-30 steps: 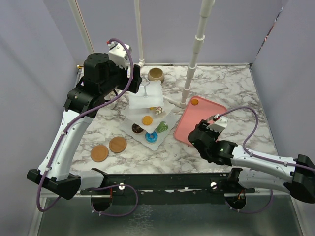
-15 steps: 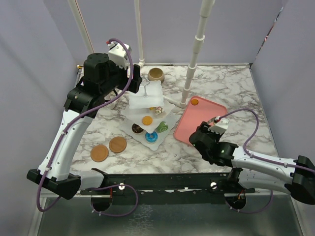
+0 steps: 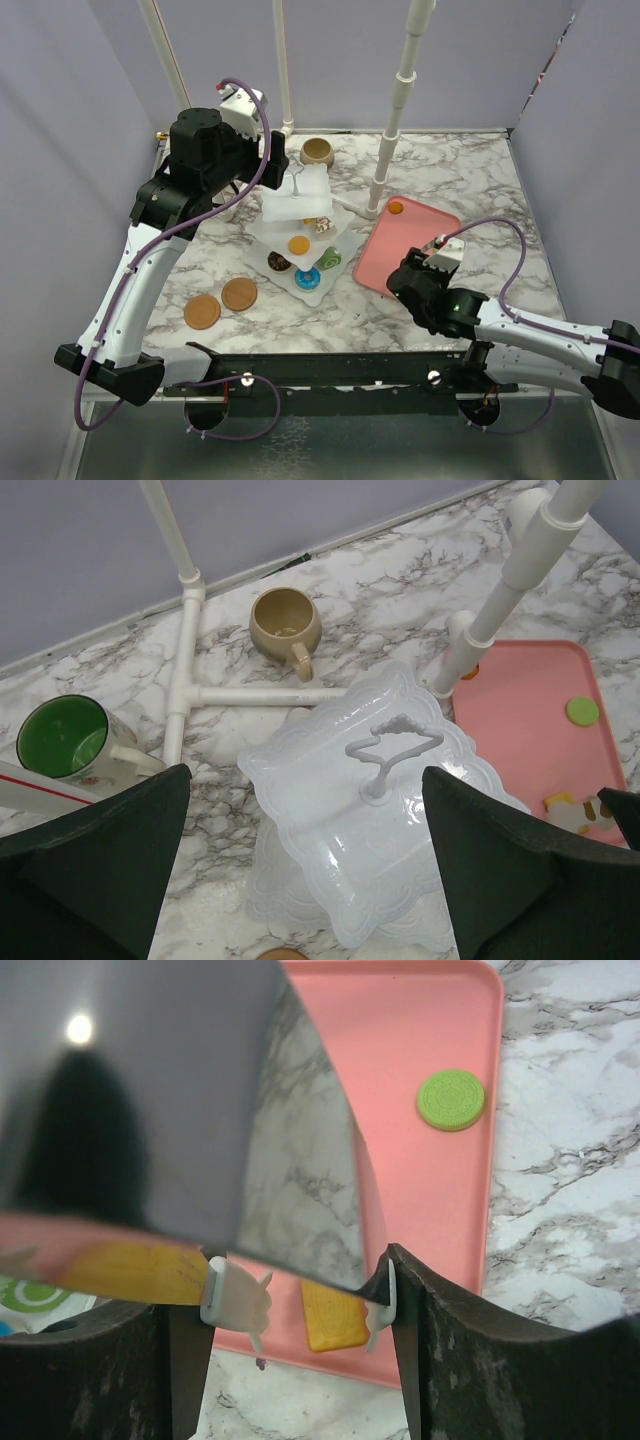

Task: Serve the afternoon tea
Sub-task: Pick up the desert from the tray.

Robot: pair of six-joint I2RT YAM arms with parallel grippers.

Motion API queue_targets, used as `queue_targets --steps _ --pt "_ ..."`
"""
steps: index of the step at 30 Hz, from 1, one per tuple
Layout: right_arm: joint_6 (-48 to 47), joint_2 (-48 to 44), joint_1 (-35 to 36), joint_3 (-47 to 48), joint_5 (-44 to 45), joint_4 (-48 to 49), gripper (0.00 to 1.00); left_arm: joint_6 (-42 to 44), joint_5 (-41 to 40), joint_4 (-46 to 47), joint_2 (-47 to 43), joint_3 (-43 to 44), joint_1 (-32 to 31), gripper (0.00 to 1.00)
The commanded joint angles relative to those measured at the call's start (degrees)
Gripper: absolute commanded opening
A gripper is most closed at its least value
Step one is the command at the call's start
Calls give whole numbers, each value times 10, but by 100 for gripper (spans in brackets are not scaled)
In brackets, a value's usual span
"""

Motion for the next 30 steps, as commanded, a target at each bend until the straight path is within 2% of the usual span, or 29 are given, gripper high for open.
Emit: queue_targets --steps 1,8,13,23,27,30 --pt "-1 9 -3 -2 -10 -8 64 -6 7 -6 -15 13 4 99" --pt "-20 31 -3 -23 -13 43 64 -5 5 -6 -16 15 4 99" --pt "-11 51 -3 -24 -14 45 63 -5 3 -6 -16 16 4 99" --pt "-73 61 -3 -8 -2 89 37 -3 -3 -7 -17 12 4 99" --pt "-131 53 -3 13 7 122 29 -1 -11 -6 -22 3 4 99" --pt "-210 21 -3 30 1 179 25 1 -18 -6 -25 2 4 99"
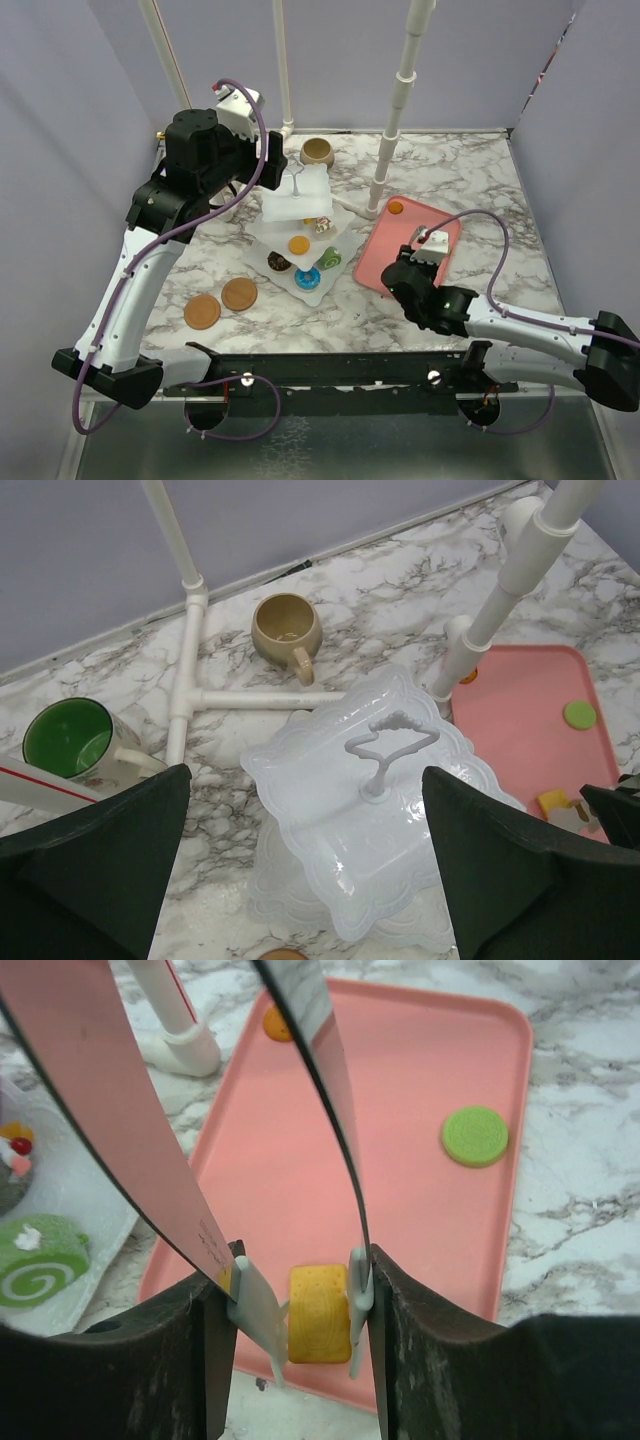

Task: Serve the afternoon tea
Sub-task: Pick up the desert from the tray, then place the desert on the desert table.

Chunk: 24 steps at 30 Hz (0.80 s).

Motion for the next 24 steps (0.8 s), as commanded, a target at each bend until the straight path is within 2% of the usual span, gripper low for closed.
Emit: queue_targets --steps 1,5,9,17,24 --pt "-137 -42 -1 45 -2 107 24 1 -18 -6 -17 2 4 99" --pt "-267 -58 -1 102 -42 218 21 1 -19 -5 -22 -4 4 99" --pt "-348 -20 -1 211 -109 252 20 16 -20 -4 -29 -12 3 99" --pt "-395 92 -2 397 -247 230 20 31 -23 -2 -50 -25 3 99" --pt "-399 158 -4 469 -310 206 20 39 -26 -1 -62 -39 4 99"
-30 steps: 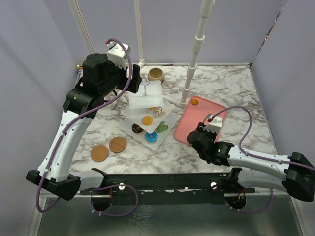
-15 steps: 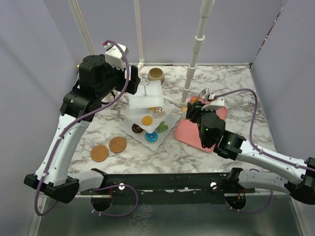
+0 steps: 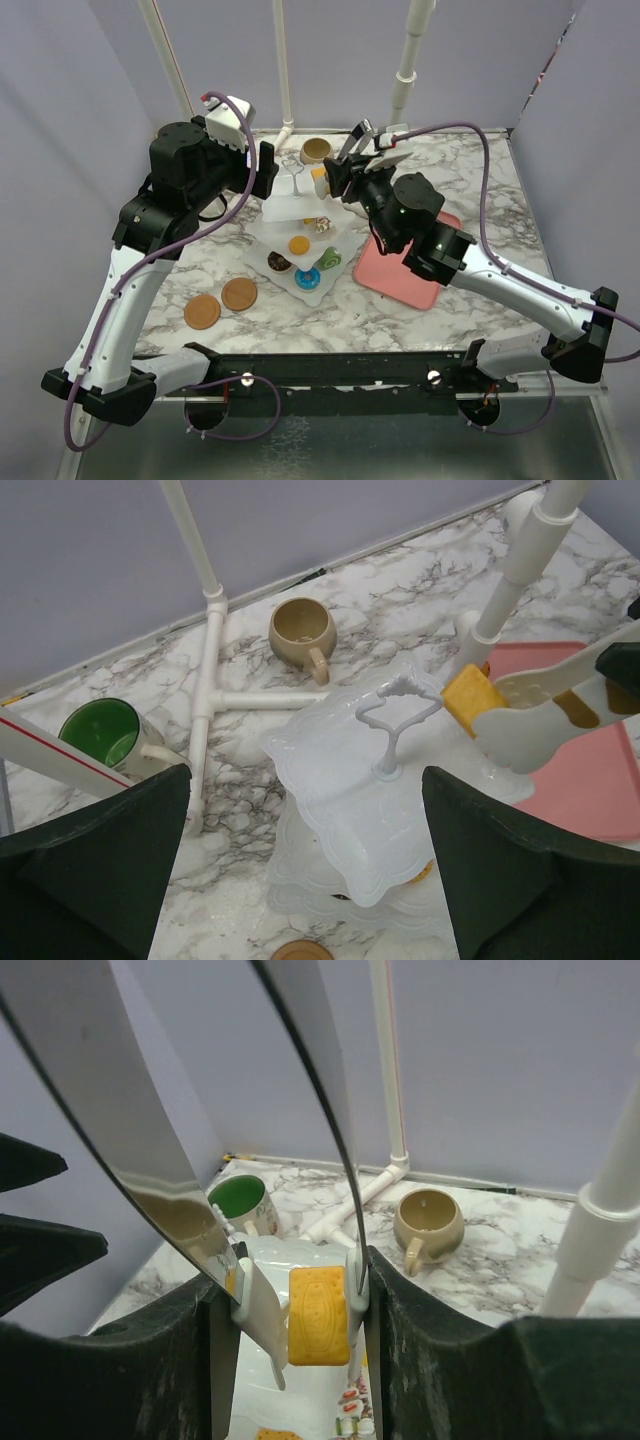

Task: Serve the afternoon tea
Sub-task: Place the desert on the desert table.

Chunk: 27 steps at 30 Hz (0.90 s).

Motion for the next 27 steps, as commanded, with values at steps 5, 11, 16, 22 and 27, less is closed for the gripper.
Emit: queue_targets --steps 5,11,16,22,27 --pt "-12 48 -7 52 -89 -35 22 21 -4 3 -13 -8 4 99" --pt "-20 60 -9 58 -90 -33 31 20 1 4 -13 -10 4 99" --pt "-14 65 -19 63 -96 -41 47 18 11 5 -9 2 3 99" --pt "-3 44 -29 50 -96 -41 59 16 15 5 -7 4 3 99" --pt "6 22 -38 40 -105 -37 62 7 15 5 -4 3 3 99"
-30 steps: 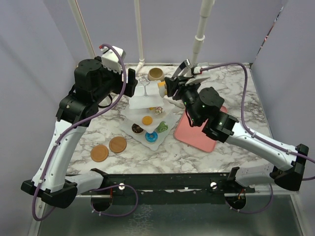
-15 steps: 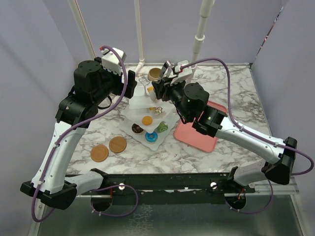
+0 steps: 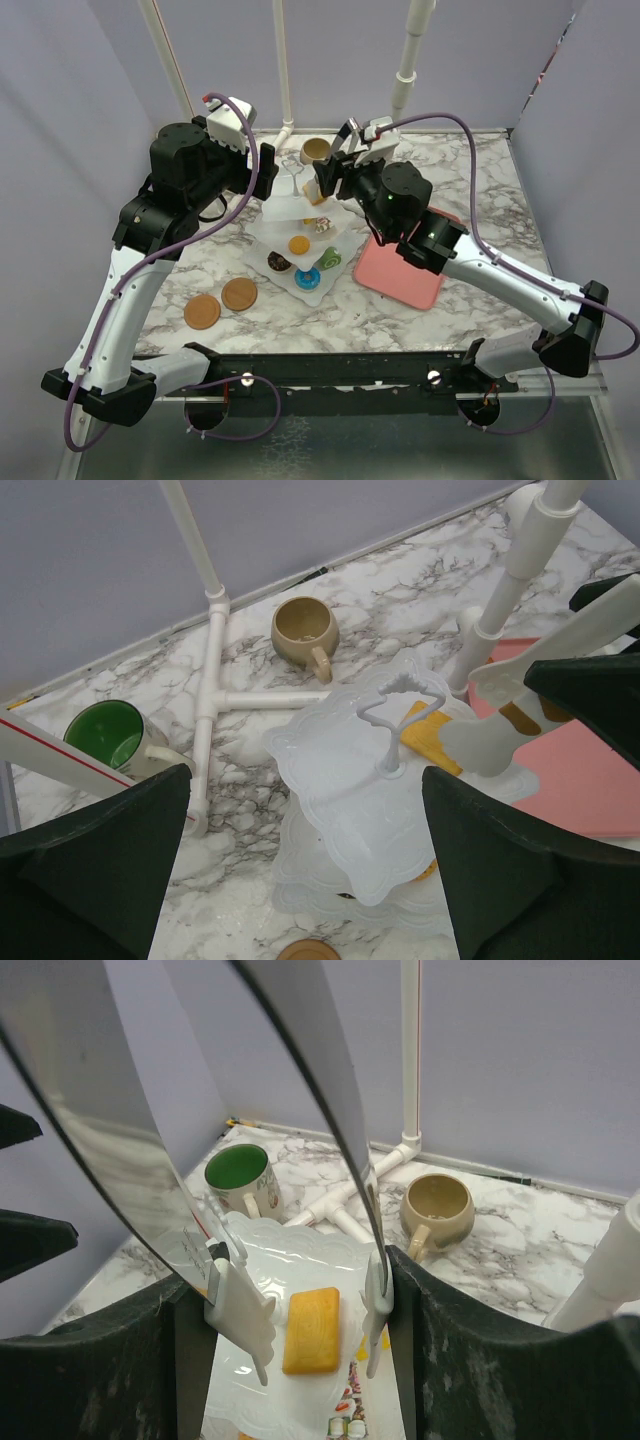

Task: Serve the afternoon tea
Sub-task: Place the desert on the desert table.

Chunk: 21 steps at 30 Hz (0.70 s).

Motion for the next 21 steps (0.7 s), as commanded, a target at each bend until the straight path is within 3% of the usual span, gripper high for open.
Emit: queue_targets --steps 1,7,14,21 --pt "10 -34 -7 3 -16 5 62 -9 13 5 2 9 4 99" --pt "15 -85 -15 -38 31 -2 61 -11 7 4 1 15 3 99" --pt "74 -189 -60 -174 111 -29 60 -16 24 4 3 16 3 99" --pt "154 -209 -164 -288 127 -66 60 -26 22 5 6 30 4 99"
